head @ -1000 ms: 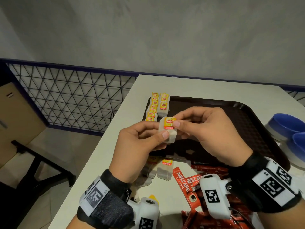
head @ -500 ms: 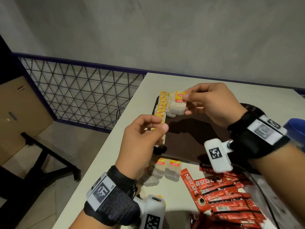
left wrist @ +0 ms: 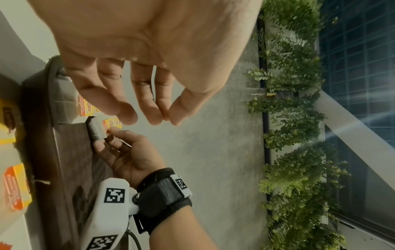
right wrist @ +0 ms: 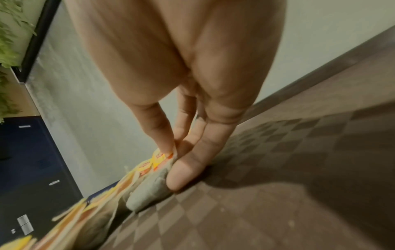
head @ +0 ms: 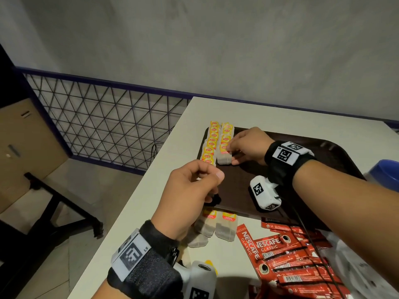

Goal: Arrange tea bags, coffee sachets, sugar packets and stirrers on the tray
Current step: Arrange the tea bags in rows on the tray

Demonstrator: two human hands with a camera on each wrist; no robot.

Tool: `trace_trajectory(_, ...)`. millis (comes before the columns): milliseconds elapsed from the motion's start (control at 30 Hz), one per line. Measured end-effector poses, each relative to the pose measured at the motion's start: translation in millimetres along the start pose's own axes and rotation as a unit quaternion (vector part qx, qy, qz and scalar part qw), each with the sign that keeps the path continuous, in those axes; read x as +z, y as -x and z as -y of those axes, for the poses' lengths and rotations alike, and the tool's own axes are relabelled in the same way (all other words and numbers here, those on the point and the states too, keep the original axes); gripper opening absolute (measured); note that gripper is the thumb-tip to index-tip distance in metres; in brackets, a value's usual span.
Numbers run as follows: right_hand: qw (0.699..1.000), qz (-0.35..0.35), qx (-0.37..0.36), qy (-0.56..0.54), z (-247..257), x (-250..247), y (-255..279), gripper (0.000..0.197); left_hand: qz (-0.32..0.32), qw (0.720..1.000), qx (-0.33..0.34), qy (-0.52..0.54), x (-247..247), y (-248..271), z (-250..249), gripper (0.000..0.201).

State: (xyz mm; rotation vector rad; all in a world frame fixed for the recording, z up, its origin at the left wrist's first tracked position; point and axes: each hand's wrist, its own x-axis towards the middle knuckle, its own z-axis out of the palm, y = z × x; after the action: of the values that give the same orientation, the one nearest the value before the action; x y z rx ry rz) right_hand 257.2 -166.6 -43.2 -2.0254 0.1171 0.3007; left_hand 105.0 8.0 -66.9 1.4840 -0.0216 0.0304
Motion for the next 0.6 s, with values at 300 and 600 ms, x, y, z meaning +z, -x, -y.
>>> trace_trajectory(300,0.999,-0.013,0.026,-0.015,0.9,-3.5,-7.5,0.01,0.004,1.0,0.001,-0.001,-0.1,0.9,-1.5,0.005)
trace_trajectory(600,1.0,-0.018,0.016,-0.017,-0.4,-6.8,-3.6,0.009,0.002,1.0,0.002,-0.003,-1.1,1.3,-2.3,0.005)
